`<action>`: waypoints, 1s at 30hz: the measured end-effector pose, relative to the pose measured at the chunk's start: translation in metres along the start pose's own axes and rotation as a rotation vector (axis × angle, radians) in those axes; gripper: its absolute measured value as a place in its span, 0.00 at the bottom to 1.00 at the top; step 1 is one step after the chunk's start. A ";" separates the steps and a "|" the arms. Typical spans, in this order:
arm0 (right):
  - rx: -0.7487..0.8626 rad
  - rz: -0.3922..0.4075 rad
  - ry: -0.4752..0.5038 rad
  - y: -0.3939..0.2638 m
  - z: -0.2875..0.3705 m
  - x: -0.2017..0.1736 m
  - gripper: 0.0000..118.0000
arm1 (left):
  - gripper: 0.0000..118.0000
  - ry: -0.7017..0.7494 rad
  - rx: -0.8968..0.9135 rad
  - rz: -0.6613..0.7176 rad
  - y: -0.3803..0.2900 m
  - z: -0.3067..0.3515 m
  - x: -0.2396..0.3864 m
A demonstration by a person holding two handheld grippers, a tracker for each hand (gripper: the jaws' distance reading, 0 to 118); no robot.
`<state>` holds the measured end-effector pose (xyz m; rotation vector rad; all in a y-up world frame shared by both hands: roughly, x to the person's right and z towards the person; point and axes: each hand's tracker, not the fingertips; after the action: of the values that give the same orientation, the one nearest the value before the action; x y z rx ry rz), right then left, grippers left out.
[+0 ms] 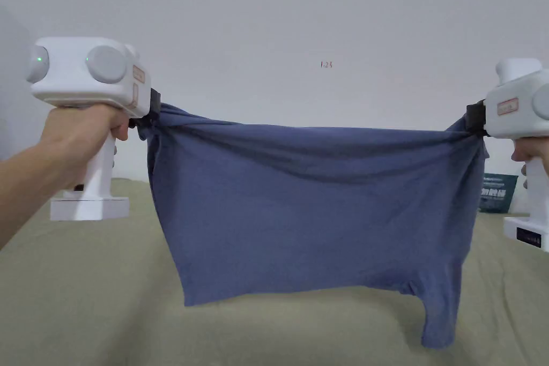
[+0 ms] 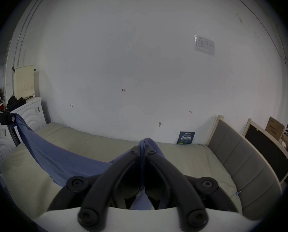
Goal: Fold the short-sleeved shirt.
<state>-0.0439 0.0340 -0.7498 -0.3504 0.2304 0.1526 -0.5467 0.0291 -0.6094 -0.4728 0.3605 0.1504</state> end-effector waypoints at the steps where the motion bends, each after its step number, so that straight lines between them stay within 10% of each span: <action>1: -0.015 0.005 -0.006 -0.011 -0.008 -0.001 0.04 | 0.02 0.002 -0.017 -0.019 -0.009 -0.006 0.001; 10: -0.192 -0.067 0.083 -0.168 0.007 -0.004 0.04 | 0.02 -0.053 -0.191 -0.062 -0.161 0.002 -0.018; 30: -0.403 -0.123 0.177 -0.422 0.255 -0.007 0.04 | 0.02 -0.108 -0.468 0.084 -0.417 0.197 -0.105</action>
<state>0.0784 -0.2674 -0.3795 -0.7785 0.3535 0.0449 -0.4910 -0.2516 -0.2332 -0.9077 0.2376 0.3443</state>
